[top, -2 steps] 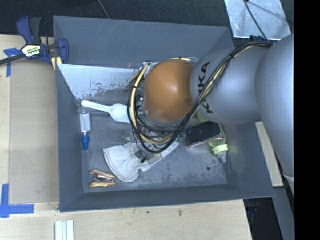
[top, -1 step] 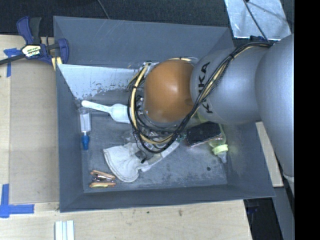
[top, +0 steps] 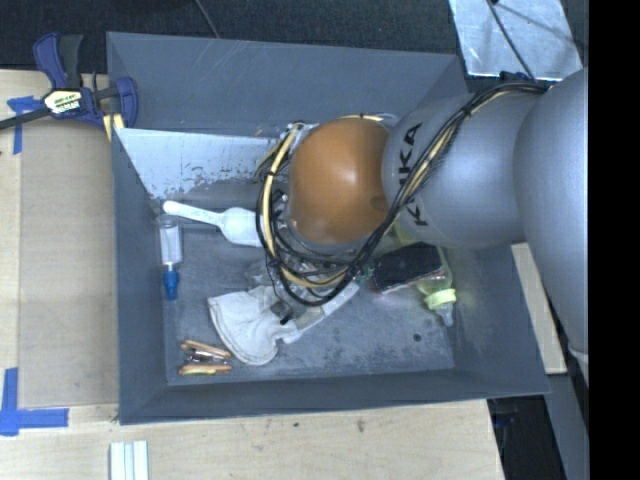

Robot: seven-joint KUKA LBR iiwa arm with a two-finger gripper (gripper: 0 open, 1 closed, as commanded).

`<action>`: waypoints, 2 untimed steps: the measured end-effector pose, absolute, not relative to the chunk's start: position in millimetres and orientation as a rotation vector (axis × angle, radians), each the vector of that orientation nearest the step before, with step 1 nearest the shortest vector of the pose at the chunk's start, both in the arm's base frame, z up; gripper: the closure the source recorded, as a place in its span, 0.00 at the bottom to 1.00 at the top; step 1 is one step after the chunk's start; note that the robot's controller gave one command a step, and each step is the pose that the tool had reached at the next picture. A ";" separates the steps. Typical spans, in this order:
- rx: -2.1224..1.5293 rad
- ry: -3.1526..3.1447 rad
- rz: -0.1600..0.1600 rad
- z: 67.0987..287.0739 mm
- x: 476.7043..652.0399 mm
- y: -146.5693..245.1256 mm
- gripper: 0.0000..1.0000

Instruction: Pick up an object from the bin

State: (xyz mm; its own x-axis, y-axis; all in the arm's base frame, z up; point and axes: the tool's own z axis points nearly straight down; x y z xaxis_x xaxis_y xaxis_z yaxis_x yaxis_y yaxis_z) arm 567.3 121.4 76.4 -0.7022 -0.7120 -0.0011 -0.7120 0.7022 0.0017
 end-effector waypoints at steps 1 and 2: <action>-1.213 2.901 0.004 93.6 566.0 121.1 1.00; -1.209 2.894 0.000 108.3 568.4 121.2 1.00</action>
Offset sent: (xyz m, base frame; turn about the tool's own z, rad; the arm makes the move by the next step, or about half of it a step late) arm 0.0001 0.0000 0.0044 0.0000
